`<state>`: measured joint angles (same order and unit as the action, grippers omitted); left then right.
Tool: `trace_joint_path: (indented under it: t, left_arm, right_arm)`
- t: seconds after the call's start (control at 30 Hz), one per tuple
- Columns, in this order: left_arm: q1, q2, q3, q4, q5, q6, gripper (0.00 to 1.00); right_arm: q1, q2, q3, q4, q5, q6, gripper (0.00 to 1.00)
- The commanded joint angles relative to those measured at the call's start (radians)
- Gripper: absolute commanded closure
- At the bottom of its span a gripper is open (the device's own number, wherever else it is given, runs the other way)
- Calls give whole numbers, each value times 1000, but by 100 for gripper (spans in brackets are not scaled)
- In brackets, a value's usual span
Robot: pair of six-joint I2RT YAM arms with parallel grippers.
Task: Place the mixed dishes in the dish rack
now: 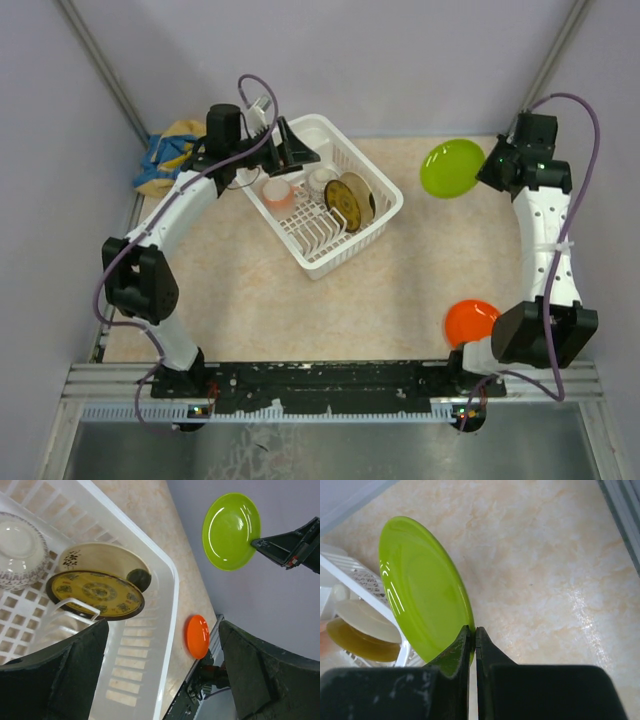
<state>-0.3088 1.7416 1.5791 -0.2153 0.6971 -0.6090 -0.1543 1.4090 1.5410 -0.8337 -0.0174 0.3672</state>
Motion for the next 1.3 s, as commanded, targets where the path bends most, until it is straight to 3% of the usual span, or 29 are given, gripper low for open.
trace_joint_path:
  t: [0.0,0.2,0.53,1.03,1.1,1.27]
  left_arm:
    - [-38,33,26,127,57,-77,5]
    - [-68,86,35,244,89,-159,6]
    - [-84,167,105,198,50,-177,9]
    - [-93,242,158,208,77,-222,20]
    - [-93,241,155,210,81,-222,26]
    - [-92,235,136,262,103,-264,60]
  right_arm:
    - [-3,18,81,5,-112,9,100]
    - [88,42,91,57,-226,88,100]
    - [223,90,75,198,-365,226,100]
    - [343,221,171,270,-421,289,100]
    - [348,236,183,274,-434,294,100]
    - [371,274,185,286,-441,303,100]
